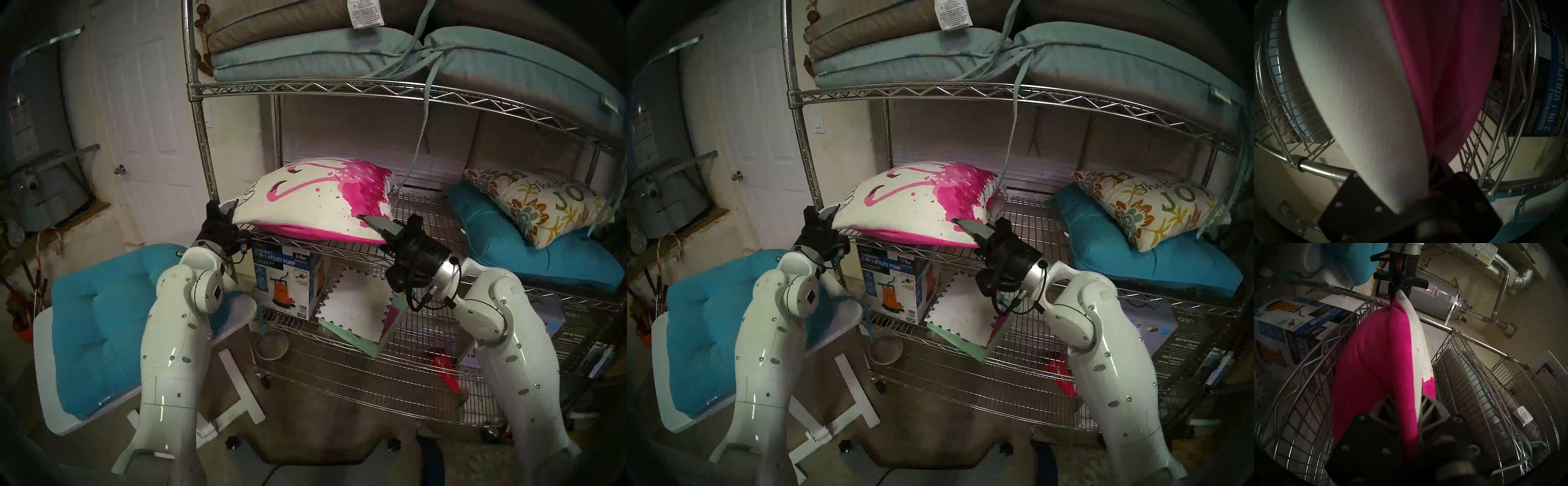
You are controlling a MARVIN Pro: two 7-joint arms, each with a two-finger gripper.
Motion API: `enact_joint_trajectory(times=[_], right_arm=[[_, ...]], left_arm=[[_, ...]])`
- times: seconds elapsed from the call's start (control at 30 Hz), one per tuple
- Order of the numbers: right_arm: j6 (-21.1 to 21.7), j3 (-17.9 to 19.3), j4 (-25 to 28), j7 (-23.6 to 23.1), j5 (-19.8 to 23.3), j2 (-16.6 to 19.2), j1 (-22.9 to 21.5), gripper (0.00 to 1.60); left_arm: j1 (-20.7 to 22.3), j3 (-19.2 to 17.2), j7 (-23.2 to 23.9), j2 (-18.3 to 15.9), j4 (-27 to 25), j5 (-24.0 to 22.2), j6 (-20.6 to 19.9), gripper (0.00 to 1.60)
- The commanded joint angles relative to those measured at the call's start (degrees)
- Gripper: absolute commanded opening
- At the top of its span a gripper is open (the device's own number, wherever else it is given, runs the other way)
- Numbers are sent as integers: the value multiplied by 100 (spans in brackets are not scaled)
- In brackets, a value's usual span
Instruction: Put cushion on the shelf
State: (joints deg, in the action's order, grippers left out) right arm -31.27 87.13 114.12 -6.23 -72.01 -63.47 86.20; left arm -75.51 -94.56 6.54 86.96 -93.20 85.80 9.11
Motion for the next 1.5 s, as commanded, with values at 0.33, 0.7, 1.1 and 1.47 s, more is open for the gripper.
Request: enact_joint_trajectory(times=[0.33, 0.7, 1.1, 1.47], right_arm=[[-52, 579, -249, 275, 76, 160, -188, 0], [-138, 339, -797, 302, -34, 128, -662, 0], [-241, 142, -1504, 451, -163, 135, -1235, 0], [-399, 95, -2062, 798, -376, 193, -1484, 0]], left_arm=[[1199, -10, -322, 96, 1252, 319, -460, 0], [1577, -41, -530, 72, 1884, 415, -427, 0], [1769, -19, -648, 129, 2189, 523, -445, 0], [1838, 18, -748, 236, 2305, 677, -529, 0]])
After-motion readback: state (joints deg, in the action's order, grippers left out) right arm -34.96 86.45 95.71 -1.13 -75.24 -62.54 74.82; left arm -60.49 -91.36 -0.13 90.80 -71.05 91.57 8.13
